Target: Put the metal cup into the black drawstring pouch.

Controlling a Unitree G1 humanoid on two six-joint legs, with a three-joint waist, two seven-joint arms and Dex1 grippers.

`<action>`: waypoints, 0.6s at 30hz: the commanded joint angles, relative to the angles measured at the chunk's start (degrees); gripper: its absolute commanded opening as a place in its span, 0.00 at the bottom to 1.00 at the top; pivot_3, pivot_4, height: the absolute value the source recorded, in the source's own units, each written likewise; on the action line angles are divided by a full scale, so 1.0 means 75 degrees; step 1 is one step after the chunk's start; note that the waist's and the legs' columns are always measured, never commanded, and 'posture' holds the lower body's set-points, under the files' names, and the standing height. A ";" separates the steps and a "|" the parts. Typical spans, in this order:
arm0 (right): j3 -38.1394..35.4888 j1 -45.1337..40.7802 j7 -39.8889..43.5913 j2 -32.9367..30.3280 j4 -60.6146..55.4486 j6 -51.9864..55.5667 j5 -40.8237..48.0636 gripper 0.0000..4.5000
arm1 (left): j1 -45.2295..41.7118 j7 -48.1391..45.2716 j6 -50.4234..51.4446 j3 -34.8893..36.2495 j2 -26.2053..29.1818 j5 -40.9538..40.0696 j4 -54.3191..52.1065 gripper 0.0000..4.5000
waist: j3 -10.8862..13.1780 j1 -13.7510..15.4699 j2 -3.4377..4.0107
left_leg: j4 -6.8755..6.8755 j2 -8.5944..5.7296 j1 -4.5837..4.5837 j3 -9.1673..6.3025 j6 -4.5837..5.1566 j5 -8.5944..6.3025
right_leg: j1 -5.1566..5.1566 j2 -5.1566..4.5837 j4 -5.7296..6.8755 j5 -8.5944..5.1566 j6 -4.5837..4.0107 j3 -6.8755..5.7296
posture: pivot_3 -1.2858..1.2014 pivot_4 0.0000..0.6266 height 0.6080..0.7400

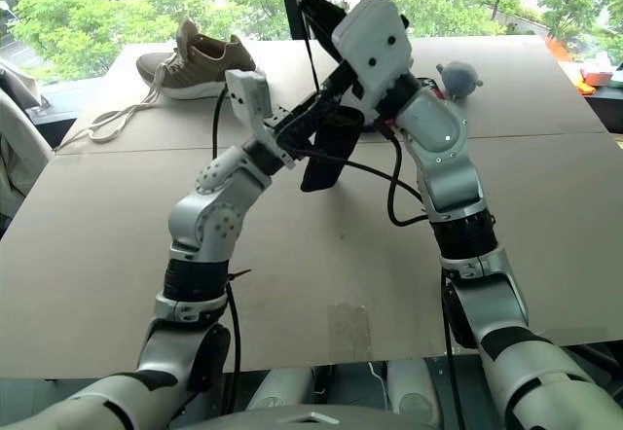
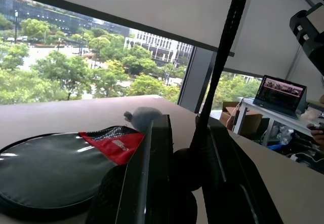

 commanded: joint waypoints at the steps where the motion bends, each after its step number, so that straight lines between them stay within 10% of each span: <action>1: -0.0532 -0.0599 -0.0409 0.0027 -0.0204 -0.0045 0.0173 0.00 | 0.0177 -0.0136 -0.0178 -0.0124 0.0124 0.0254 -0.0102 0.04 | 0.0000 -0.0002 0.0000 | 0.0000 0.0000 0.0000 0.0000 0.0000 0.0000 | -0.0001 0.0000 0.0000 0.0000 0.0000 0.0000 | 0.52 0.24 0.97; 18: -0.2576 -0.1842 -0.2316 0.0578 0.0260 0.1361 0.2609 0.00 | 0.0946 -0.0094 -0.0288 -0.0226 0.0315 0.0728 -0.0146 0.04 | -0.0002 -0.0016 0.0003 | -0.0004 0.0001 0.0000 0.0004 0.0001 0.0000 | -0.0004 -0.0001 0.0002 0.0001 -0.0002 0.0006 | 0.52 0.24 0.97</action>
